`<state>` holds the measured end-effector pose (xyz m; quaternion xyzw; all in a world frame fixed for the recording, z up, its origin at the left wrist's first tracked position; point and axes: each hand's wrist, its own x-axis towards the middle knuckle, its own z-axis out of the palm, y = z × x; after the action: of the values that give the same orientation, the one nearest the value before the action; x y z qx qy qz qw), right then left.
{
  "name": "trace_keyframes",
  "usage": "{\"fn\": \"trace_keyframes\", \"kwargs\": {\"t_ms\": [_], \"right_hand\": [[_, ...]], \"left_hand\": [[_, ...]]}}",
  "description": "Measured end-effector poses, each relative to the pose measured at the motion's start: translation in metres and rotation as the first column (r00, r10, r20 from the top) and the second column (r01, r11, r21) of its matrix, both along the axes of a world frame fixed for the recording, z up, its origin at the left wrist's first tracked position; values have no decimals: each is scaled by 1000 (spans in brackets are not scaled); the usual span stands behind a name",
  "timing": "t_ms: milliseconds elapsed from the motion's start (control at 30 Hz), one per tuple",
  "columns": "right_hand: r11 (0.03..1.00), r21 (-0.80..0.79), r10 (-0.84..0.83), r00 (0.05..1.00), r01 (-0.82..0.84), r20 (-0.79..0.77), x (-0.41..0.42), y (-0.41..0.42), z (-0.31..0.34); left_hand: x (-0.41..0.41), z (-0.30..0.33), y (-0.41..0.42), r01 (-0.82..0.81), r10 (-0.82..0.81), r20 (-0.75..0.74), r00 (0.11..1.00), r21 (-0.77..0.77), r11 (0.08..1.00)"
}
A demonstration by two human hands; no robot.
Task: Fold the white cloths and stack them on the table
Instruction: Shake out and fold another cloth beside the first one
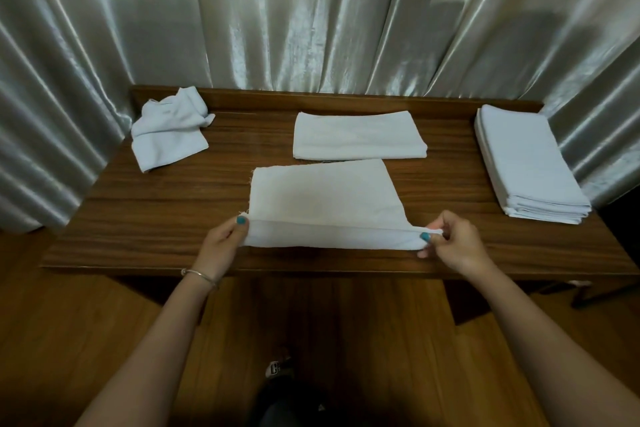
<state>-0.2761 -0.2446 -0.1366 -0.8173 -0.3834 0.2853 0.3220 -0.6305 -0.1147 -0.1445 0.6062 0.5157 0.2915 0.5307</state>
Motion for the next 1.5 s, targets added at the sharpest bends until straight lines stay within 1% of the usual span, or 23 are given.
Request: {"fn": "trace_keyframes", "kwargs": {"t_ms": [133, 200, 267, 367, 467, 500, 600, 733, 867, 1033, 1133, 1233, 1267, 1333, 1433, 1500], "right_hand": [[999, -26, 29, 999, -29, -14, -1, 3, 1], [999, -15, 30, 1000, -30, -9, 1, 10, 3], [999, -14, 39, 999, -39, -12, 4, 21, 7], [998, -38, 54, 997, -56, -61, 9, 43, 6], [998, -3, 61, 998, -61, 12, 13, 67, 2], [998, 25, 48, 999, -49, 8, 15, 76, 1], [997, 73, 12, 993, -4, -120, 19, 102, -4], [998, 57, 33, 992, -26, -124, 18, 133, -15], [999, 39, 35, 997, -32, -67, 19, 159, -33], [999, -37, 9, 1000, -8, 4, 31, 195, -55], [997, -75, 6, 999, -3, 41, 34, 208, -67], [993, -110, -47, 999, 49, 22, 31, 211, -75], [990, -120, -69, 997, 71, 14, 29, 211, -74], [989, -106, -96, 994, 101, 56, 29, 210, -75], [992, -80, -81, 981, 97, 177, 28, 208, -77], [988, -111, -82, 975, 106, 204, 25, 210, -77]], "left_hand": [[-4, -4, 4, -8, 8, 4, 1000, -28, 1000], [-3, -8, 9, -19, 19, -22, 1000, -30, 999], [0, -11, 19, -23, 22, -60, 998, -8, 1000], [10, -11, 39, -44, 46, -61, 997, 33, 998], [24, -7, 66, -89, 96, -64, 993, 93, 992], [28, -8, 76, -105, 113, -78, 991, 104, 989], [38, -17, 105, -138, 152, -132, 980, 104, 985], [51, -36, 134, -171, 190, -241, 952, 97, 980], [59, -56, 153, -226, 234, -285, 930, 64, 972], [68, -68, 182, -223, 222, -286, 932, 31, 974], [74, -73, 196, -188, 194, -319, 928, 50, 981], [73, -81, 202, -141, 154, -370, 916, 64, 988], [72, -83, 203, -120, 144, -388, 910, 84, 989], [70, -87, 203, -90, 140, -420, 897, 136, 987], [71, -90, 201, -42, 140, -520, 842, 196, 980], [73, -87, 199, -11, 143, -643, 753, 205, 979]]}}
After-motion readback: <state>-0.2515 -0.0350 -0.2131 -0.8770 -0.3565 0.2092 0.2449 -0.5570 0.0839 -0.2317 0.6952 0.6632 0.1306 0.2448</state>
